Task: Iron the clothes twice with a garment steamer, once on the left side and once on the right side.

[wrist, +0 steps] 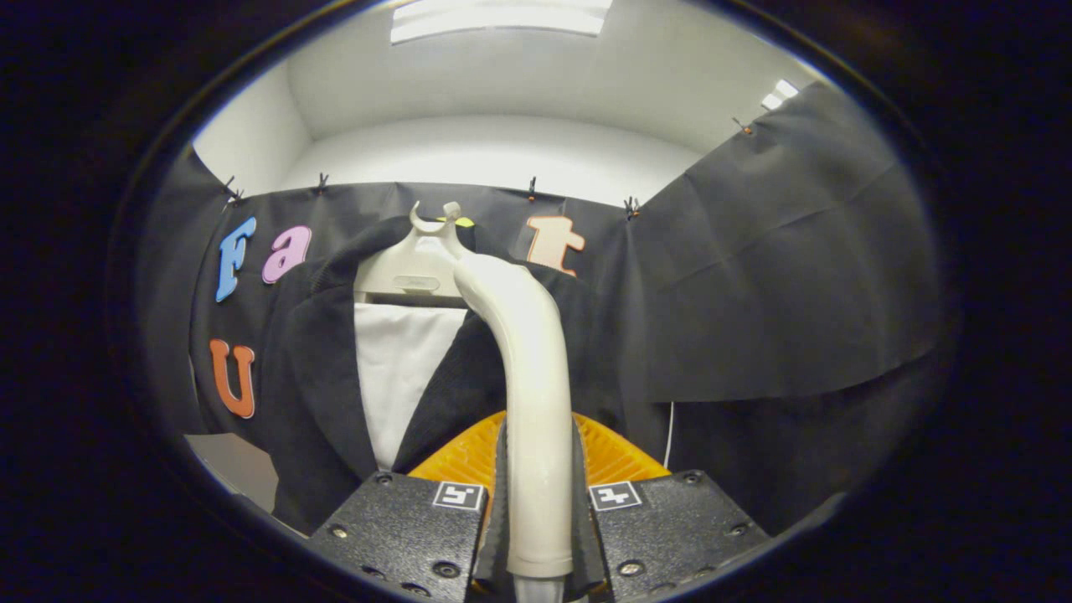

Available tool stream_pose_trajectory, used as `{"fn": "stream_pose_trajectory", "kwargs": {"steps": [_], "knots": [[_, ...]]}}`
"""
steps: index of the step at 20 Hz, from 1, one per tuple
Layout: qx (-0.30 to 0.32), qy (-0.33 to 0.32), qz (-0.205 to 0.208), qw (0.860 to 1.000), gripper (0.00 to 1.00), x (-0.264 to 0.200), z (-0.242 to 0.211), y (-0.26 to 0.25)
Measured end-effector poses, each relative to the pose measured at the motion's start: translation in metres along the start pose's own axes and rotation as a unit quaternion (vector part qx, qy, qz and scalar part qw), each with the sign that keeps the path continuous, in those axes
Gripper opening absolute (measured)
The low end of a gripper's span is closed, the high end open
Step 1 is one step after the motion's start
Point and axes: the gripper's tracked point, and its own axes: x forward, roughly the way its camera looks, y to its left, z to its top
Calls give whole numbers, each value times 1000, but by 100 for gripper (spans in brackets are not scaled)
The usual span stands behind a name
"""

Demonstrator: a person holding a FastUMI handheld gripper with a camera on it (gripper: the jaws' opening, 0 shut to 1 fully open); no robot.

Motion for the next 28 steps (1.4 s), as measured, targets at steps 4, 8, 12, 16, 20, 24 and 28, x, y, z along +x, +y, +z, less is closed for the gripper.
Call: {"fn": "stream_pose_trajectory", "kwargs": {"steps": [4, 8, 12, 16, 20, 24, 28], "knots": [[-6, 16, -5, 1000, 33, -11, -19, -4], [-8, 32, -2, 999, 33, -22, -33, -6], [-16, 51, -9, 999, 33, -31, -53, -14], [-19, 72, -15, 997, 33, -40, -76, -18], [-16, 96, -13, 995, 33, -55, -101, -20], [-33, 118, -13, 992, 33, -65, -123, -21], [-41, 137, -12, 990, 33, -72, -140, -24]]}}
